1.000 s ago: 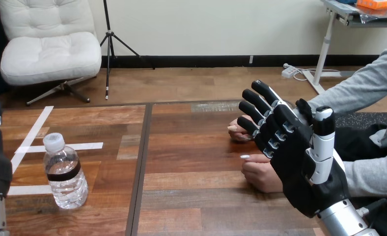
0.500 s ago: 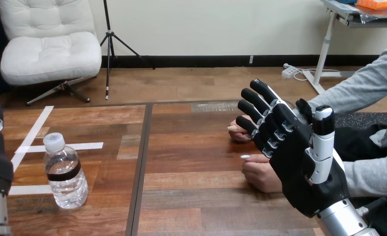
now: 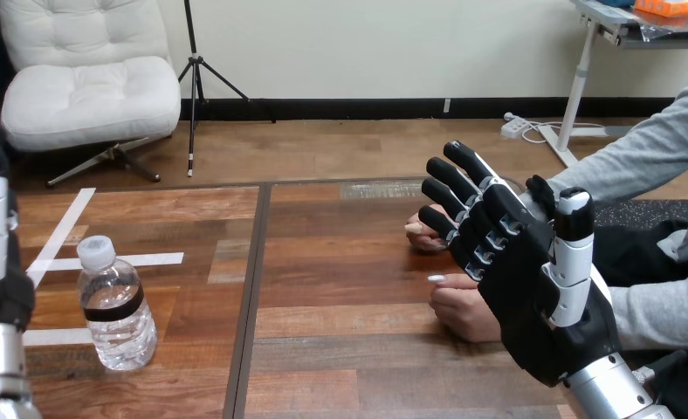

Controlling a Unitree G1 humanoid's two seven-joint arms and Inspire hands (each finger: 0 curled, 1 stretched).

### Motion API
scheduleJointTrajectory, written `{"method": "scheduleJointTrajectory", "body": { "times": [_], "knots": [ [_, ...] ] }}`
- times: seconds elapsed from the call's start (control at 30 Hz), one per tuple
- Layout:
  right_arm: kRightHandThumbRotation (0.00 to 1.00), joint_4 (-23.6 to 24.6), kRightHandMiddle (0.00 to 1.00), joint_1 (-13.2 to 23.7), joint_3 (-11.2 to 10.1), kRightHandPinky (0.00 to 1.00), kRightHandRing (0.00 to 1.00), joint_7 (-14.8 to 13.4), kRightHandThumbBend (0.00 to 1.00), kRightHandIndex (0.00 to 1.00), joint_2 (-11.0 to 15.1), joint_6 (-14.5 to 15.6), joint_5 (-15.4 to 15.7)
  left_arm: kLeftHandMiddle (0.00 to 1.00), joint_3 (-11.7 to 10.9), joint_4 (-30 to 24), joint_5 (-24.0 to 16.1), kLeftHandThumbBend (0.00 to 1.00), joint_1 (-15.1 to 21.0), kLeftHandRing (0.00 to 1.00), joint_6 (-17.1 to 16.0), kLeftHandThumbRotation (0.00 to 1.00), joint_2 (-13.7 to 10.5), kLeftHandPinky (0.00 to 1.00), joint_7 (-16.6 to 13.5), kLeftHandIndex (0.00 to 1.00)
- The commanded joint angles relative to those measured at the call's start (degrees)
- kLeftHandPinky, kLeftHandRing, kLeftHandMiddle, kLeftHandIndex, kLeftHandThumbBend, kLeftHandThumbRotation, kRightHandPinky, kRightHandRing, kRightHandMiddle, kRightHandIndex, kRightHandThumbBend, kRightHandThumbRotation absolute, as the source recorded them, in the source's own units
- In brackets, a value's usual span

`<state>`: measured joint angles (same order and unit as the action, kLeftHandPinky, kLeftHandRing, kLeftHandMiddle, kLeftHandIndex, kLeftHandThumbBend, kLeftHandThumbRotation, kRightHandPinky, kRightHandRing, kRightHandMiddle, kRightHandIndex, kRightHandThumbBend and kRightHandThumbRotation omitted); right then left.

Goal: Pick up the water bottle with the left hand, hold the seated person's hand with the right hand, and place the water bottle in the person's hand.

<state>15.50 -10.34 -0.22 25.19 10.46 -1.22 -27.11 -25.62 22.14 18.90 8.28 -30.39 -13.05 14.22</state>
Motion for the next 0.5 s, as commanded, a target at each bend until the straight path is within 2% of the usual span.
{"method": "scheduleJointTrajectory", "body": {
  "times": [0.0,0.47],
  "knots": [
    [1.0,2.5,0.95,2.82,-0.55,0.96,0.96,0.03,0.9,0.95,-0.53,-0.39,-0.33,0.94,0.25,5.39,-0.76,0.79,6.7,0.96,-2.45,0.76,-2.78,1.0,0.75,0.9],
    [1.0,2.95,0.95,2.21,-0.69,0.95,0.96,0.05,0.9,0.95,-0.65,-0.38,-0.7,0.97,0.5,17.38,-2.61,0.73,12.38,0.99,-4.49,0.78,-4.37,1.0,0.09,0.94]
  ]
}}
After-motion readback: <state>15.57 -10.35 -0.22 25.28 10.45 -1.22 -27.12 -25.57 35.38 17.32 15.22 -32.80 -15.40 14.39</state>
